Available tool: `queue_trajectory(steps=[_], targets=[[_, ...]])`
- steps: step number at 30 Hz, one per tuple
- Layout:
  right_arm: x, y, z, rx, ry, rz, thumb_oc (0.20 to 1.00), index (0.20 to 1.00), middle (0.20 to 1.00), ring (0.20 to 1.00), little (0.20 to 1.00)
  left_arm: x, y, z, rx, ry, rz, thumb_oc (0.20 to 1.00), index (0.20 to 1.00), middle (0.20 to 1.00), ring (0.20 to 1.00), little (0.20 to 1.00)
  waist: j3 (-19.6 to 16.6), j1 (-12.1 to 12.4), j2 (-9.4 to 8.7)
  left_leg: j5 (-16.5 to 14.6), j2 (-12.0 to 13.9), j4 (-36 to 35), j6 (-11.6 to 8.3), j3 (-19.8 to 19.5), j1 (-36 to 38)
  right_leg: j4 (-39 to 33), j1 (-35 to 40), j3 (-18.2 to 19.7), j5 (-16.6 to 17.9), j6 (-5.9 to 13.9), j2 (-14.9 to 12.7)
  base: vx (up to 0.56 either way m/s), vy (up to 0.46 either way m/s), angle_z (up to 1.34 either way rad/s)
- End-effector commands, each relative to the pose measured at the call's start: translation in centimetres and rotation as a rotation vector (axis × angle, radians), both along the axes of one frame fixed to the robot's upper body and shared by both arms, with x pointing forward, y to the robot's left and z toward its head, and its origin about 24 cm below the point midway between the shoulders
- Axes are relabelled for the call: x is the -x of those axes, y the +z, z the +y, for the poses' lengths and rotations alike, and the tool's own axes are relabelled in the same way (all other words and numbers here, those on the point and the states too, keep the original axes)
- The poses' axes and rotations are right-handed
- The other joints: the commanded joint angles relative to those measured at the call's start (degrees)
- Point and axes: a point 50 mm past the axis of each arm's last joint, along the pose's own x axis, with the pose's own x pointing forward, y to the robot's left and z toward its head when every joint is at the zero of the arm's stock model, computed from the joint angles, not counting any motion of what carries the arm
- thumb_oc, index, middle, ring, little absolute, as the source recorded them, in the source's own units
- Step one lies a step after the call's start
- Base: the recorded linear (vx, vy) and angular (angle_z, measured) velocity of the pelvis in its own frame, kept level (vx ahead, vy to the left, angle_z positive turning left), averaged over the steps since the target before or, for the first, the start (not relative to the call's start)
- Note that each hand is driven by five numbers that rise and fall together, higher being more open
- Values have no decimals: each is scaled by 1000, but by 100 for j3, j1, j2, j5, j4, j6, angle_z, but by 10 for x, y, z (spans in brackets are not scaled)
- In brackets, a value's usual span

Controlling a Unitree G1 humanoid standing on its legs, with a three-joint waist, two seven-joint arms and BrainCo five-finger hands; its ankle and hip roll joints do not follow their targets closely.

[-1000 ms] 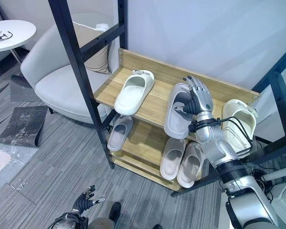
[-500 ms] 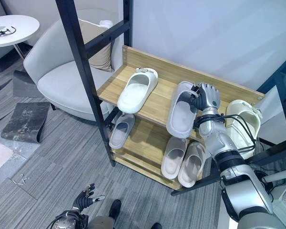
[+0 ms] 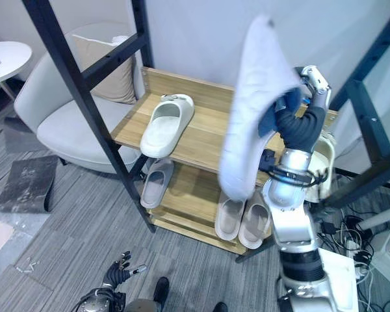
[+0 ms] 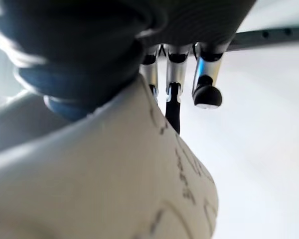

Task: Arrange the slippers neatly on the shoe rack.

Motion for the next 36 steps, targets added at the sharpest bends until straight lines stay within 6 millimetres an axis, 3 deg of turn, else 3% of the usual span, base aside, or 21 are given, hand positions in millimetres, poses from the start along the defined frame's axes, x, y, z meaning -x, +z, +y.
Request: queue_trajectory(steps=[1,3,4,5,9,11,13,14,16,17,19,20,23,24,25,27,29,31,33,34,36], targets=[[30,18,34,33,553,-131,200,200,200,200,200,-1,2,9,-21,24,-8,1000,1000,1000,1000,1000,-217,62,-3,-445,-19,-2,24,-32,272,87,148,-19,-258,185,-66,-40,-21,-10],[35,16,45,66,638,-121,200,200,200,200,200,1,0,11,-22,37,0,1000,1000,1000,1000,1000,-229,43,11,-435,-9,-6,13,-34,271,98,141,-24,-258,177,-61,-47,-45,-5],[44,13,71,151,813,-100,200,200,200,200,200,1,-1,11,-24,44,-2,1000,1000,1000,1000,1000,-229,70,27,-415,1,-9,-15,-69,262,105,145,-44,-271,151,-50,-49,-51,0],[44,13,71,152,814,-100,200,200,200,200,200,1,-1,11,-23,45,-2,1000,1000,1000,1000,1000,-229,63,30,-415,1,-9,-15,-72,260,106,144,-48,-272,151,-49,-50,-51,-1],[42,-9,123,267,1033,37,200,200,200,200,200,-7,2,9,-26,54,-35,1000,1000,1000,1000,1000,-200,216,80,-386,9,7,-41,-207,222,155,155,-176,-303,108,-43,-43,-39,12],[39,-32,158,461,1062,136,200,200,200,200,200,-11,2,8,-26,57,-45,1000,1000,1000,1000,1000,-153,356,87,-374,9,18,-61,-369,212,173,213,-296,-353,82,-36,-36,-37,17],[37,-45,165,566,1003,168,200,200,200,200,200,-8,-1,9,-35,66,-26,1000,1000,1000,1000,1000,-127,406,86,-361,2,26,-66,-451,190,197,226,-375,-376,77,-36,-19,-21,36],[37,-45,165,566,1003,168,200,200,200,200,200,-8,-1,9,-35,67,-26,1000,1000,1000,1000,1000,-126,403,86,-361,2,26,-66,-454,190,197,227,-378,-377,77,-36,-27,-15,43],[26,-87,171,764,870,317,200,200,200,200,200,-2,-8,7,-37,83,16,1000,1000,1000,1000,1000,-39,469,87,-344,-10,39,-74,-572,148,221,250,-496,-409,71,-38,-37,-10,29],[26,-88,172,765,869,316,200,200,200,200,200,-2,-8,7,-36,83,16,1000,1000,1000,1000,1000,-38,462,90,-344,-10,39,-75,-577,149,222,253,-501,-410,71,-37,-35,-19,23],[15,-122,163,897,699,423,200,200,200,200,200,-1,-10,4,-24,114,15,1000,1000,1000,1000,1000,81,480,88,-342,-27,121,-83,-665,67,249,229,-566,-455,56,-19,-55,-20,22],[8,-140,153,941,605,485,200,200,200,200,200,-1,-10,3,-15,132,10,1000,1000,1000,1000,1000,167,503,96,-371,-36,182,-91,-695,47,277,232,-584,-499,47,-7,-74,-12,28],[-2,-153,135,1033,417,502,200,200,200,200,200,-23,0,1,-1,176,-60,1000,1000,1000,1000,1000,330,426,88,-380,-55,370,-81,-714,-143,405,85,-614,-528,47,-33,-163,-17,13],[-31,-170,101,1122,115,527,200,200,200,200,200,-15,2,0,-12,109,-91,1000,1000,1000,1000,1000,720,624,233,-426,-151,759,-76,-875,-506,761,-183,-720,-631,24,-108,-387,14,1],[-50,-160,95,1134,5,499,200,200,200,200,200,-27,9,-3,-62,54,-136,1000,1000,1000,1000,1000,954,616,312,-412,-186,1023,-58,-931,-809,1078,-524,-729,-655,-1,-198,-491,30,10],[-59,-144,92,1099,-63,453,200,200,200,200,200,-40,17,-7,-41,53,-185,1000,1000,1000,1000,1000,1127,597,372,-462,-209,1252,-47,-908,-1038,1363,-812,-687,-694,-16,-288,-240,51,35],[-91,-125,63,1066,-354,427,200,200,200,200,200,-63,42,-20,30,25,-328,1000,1000,1000,1000,1000,1385,648,562,-542,-326,1774,21,-937,-1677,1968,-1470,-578,-768,-57,-477,-223,123,11],[-100,-109,57,1075,-412,394,200,200,200,200,200,-66,48,-21,41,9,-354,1000,1000,1000,1000,1000,1369,666,589,-570,-352,1885,36,-923,-1857,2137,-1671,-524,-803,-65,-513,-104,91,-9],[-127,-65,24,1057,-654,337,200,200,200,200,200,-73,57,-28,73,-43,-397,1000,1000,1000,1000,1000,1477,724,684,-638,-423,2247,73,-894,-2390,2633,-2251,-407,-928,-100,-647,-108,84,18],[-127,-65,24,1057,-654,336,200,200,200,200,200,-74,57,-28,73,-42,-398,1000,1000,1000,1000,1000,1469,724,680,-643,-424,2261,74,-890,-2413,2649,-2276,-401,-935,-100,-651,-21,29,5],[-138,-34,7,1046,-789,282,200,200,200,200,200,-80,64,-37,98,-83,-424,1000,1000,1000,1000,1000,1500,764,705,-862,-458,2591,62,-902,-2777,3123,-2686,-290,-1227,-79,-732,26,1,9]])
